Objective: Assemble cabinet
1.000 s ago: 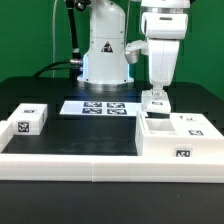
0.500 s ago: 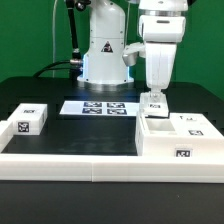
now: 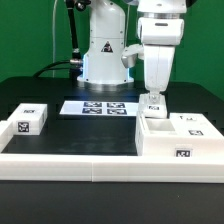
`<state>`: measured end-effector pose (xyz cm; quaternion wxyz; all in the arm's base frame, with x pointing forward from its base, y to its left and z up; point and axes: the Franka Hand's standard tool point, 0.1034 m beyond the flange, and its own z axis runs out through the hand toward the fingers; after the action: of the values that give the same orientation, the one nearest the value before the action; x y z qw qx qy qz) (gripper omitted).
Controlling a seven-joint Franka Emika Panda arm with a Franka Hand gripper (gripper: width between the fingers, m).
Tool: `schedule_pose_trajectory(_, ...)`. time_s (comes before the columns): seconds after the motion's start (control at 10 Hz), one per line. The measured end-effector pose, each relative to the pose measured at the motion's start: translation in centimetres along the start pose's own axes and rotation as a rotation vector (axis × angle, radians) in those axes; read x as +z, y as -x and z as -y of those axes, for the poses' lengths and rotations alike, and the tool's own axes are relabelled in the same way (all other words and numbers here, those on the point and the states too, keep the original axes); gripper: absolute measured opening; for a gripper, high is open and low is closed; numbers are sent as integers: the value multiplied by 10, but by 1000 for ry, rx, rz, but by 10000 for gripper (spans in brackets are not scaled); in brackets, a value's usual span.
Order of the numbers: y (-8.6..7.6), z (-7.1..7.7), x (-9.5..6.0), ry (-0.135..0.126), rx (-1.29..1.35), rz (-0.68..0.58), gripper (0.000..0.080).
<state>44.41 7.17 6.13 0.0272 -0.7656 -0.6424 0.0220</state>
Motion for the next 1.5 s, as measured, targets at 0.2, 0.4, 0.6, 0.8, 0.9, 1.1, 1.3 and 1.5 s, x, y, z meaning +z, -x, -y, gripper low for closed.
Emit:
schedule_pose_trajectory(0.2,0,-1,0,0,-1,-1,69)
schedule_pose_trajectory(0.4,-1,-3,0,2,-1,-2,69)
schedule_pose_trajectory(0.6,-4,-6,1,1,-1,-5,69)
schedule_pose_trajectory(0.8,-4,-7,3,-8,-2,-3,69)
schedule_pose_trajectory(0.9,-4,-6,3,-8,-1,-2,69)
schedule_pose_trajectory(1.1,-5,-6,3,-6,15,-4,69)
schedule_pose_trajectory(1.3,-1,-6,0,-9,-5,2,69)
schedule_pose_trajectory(1.5,-1,-7,-3,-2,-1,1,70)
